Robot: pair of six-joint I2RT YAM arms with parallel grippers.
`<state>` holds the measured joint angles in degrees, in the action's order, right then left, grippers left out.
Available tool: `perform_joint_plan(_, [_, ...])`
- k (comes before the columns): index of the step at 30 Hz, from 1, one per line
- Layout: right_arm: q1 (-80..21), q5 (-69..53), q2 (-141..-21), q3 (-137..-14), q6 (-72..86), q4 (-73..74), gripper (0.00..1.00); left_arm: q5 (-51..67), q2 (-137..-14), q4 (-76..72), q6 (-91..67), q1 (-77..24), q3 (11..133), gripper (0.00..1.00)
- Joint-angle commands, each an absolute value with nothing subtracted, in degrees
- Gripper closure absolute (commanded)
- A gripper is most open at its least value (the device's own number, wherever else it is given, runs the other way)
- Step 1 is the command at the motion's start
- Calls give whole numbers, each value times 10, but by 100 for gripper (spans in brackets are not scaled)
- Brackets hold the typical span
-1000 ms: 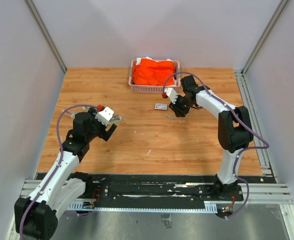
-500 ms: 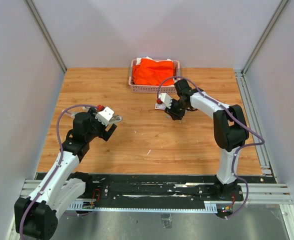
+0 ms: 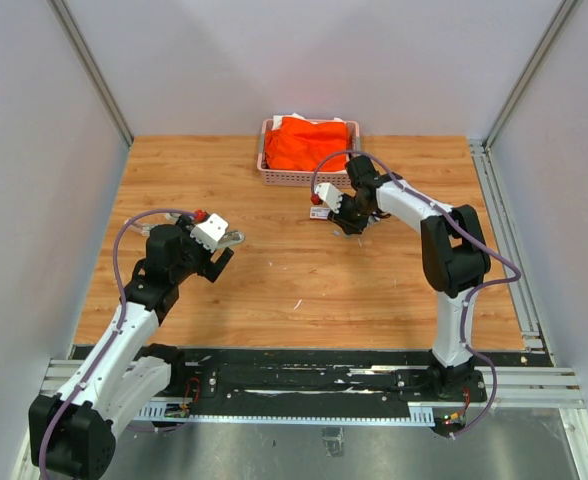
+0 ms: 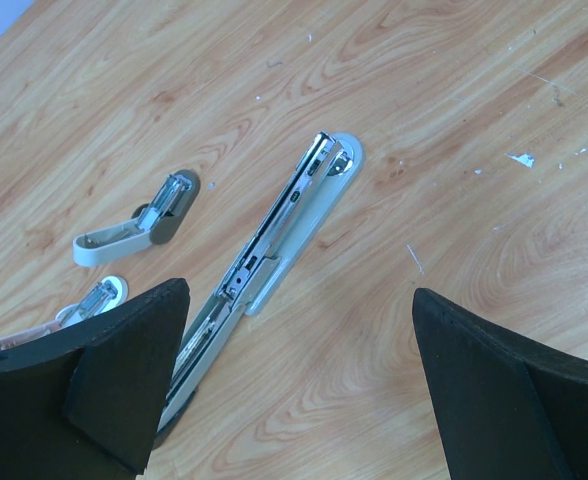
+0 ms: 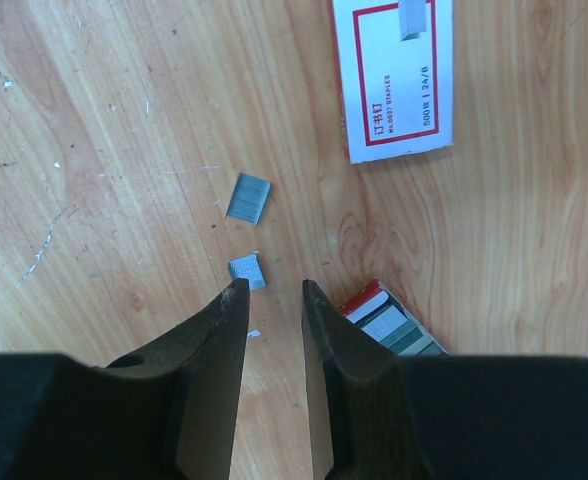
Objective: Unload the staples from the stapler
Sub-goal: Pick up the staple from the center of the board.
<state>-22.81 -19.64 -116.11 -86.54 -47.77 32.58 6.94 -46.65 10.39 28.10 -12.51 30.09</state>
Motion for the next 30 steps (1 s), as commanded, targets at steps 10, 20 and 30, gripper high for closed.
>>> perform_joint_plan(10, [-233, -195, -1180, -885, -467, 335, 74, 71, -462, 92, 285, -126, 296, 2])
perform_joint_plan(20, [-233, -188, -1186, -887, -464, 336, 75, 70, -462, 92, 285, -126, 296, 2])
perform_joint_plan(30, [-233, -191, -1190, -882, -465, 337, 76, 70, -461, 92, 285, -126, 297, 2])
